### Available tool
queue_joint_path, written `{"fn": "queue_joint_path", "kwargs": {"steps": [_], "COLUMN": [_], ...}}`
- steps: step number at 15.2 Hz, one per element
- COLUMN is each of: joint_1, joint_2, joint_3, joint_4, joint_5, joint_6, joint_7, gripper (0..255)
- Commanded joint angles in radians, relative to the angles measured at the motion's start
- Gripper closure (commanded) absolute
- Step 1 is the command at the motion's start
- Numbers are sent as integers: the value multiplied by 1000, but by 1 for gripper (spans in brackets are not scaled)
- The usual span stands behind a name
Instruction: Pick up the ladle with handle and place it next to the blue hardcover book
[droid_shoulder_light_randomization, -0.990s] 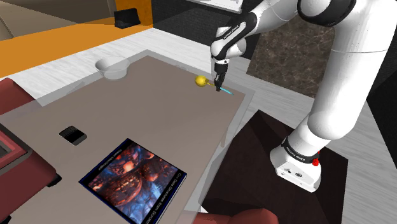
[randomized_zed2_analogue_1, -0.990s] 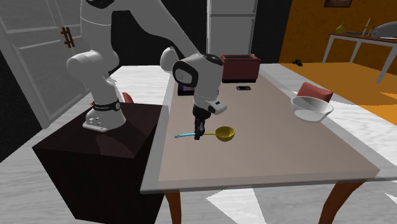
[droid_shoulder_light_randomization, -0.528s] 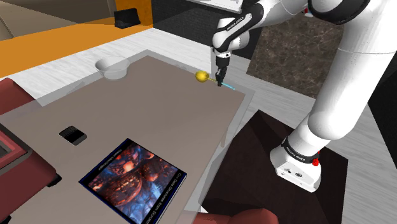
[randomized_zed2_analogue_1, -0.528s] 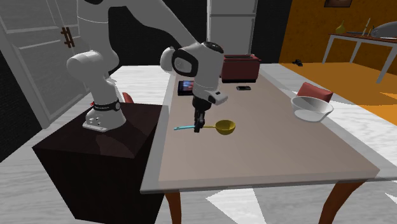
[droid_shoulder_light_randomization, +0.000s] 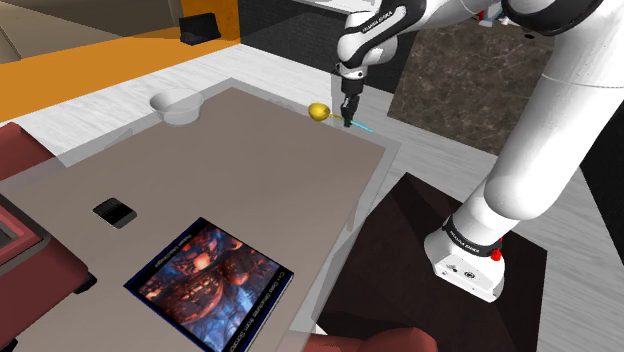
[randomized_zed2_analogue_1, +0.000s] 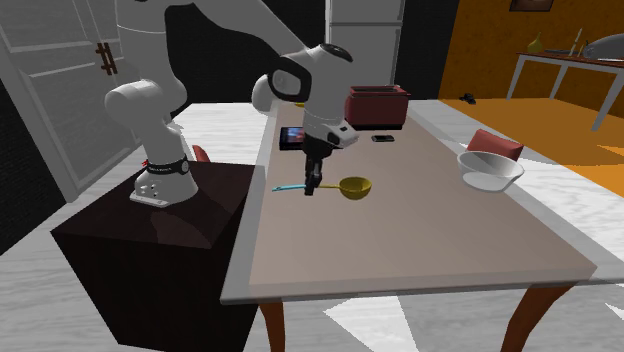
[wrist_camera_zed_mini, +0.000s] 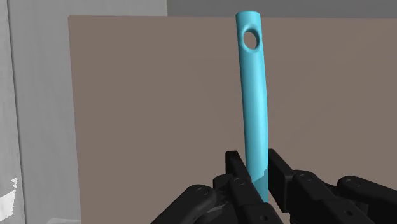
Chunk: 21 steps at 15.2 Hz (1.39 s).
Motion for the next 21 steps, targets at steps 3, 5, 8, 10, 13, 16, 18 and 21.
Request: {"fn": "queue_joint_path", "kwargs": {"steps": [3,5,8,10,13,16,18,21], "joint_1": [41,69,110,137,177,217,244,284], "joint_2": [-16,-21,-22,-18,-6,13,30,61], "joint_3": [29,49,80,101,131,160,179,205], "joint_4": [-7,-13,-13,-7,10,37,61,106], "joint_5": [5,10,19,24,32,39,43,46], "joint_6": [-8,-5,-3,-3,-4,-8,-11,-20], "joint_7": [67,112,179,223,289,355,398,463], "gripper": [255,255,255,255,255,255,255,255]}}
